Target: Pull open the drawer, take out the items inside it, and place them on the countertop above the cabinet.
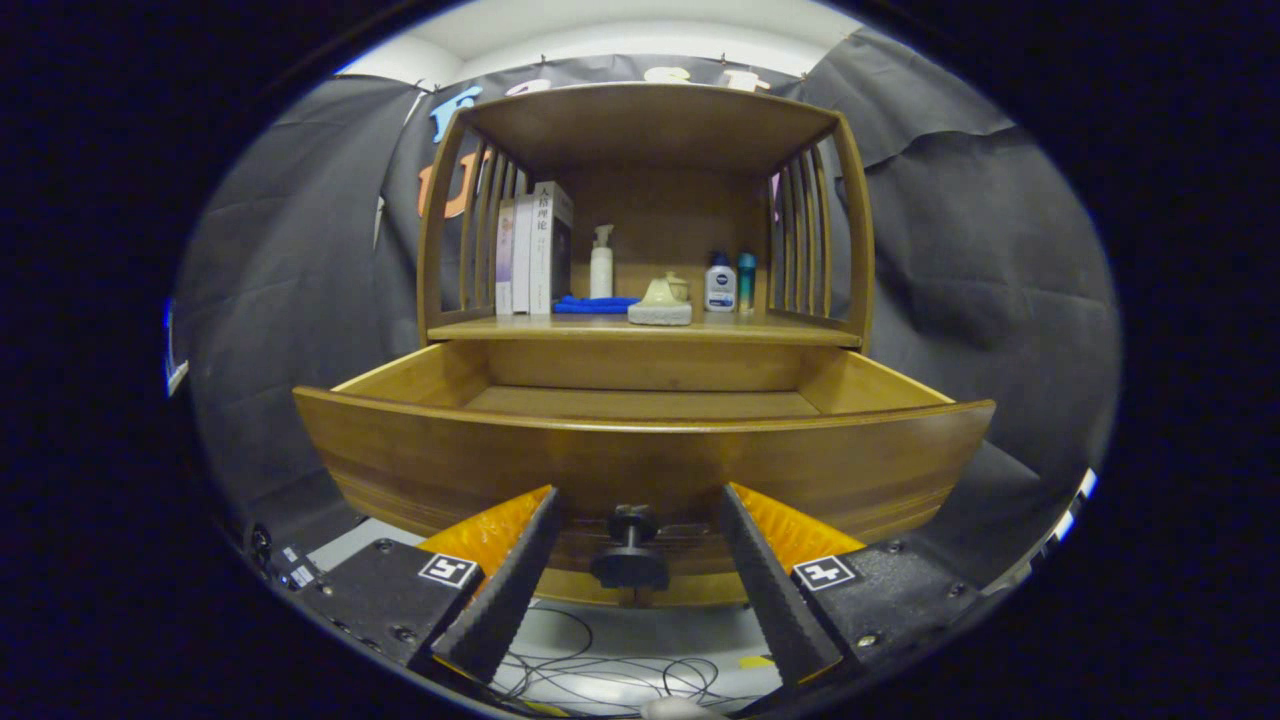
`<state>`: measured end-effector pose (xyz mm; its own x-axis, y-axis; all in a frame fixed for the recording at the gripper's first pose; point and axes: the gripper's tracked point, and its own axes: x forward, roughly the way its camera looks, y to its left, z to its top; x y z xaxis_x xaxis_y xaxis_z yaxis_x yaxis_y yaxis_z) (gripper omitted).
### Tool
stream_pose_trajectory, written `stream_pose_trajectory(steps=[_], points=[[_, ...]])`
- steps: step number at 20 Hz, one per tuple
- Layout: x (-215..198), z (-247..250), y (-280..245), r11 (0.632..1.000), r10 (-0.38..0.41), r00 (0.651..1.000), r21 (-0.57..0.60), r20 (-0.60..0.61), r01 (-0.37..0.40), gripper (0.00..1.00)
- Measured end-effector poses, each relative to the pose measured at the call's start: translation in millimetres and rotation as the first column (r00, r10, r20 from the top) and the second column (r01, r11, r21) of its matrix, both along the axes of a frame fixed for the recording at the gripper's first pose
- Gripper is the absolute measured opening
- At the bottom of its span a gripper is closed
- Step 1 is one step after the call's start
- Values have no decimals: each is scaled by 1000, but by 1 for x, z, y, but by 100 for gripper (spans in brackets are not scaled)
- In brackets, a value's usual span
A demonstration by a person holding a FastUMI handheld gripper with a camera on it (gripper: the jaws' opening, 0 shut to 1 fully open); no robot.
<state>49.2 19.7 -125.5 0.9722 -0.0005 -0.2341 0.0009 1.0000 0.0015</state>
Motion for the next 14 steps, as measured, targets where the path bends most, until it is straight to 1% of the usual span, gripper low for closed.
stream_pose_trajectory(steps=[3, 6, 10, 14], points=[[3, 1, 1, 1000, -26, 999, -6, 28, 26, 100], [5, 0, 2, 1000, -20, 999, 4, 49, 20, 100], [21, 0, 2, 1000, -4, 999, 1, 51, 4, 99], [37, 3, 2, 1000, -5, 998, -7, 61, 5, 99]])
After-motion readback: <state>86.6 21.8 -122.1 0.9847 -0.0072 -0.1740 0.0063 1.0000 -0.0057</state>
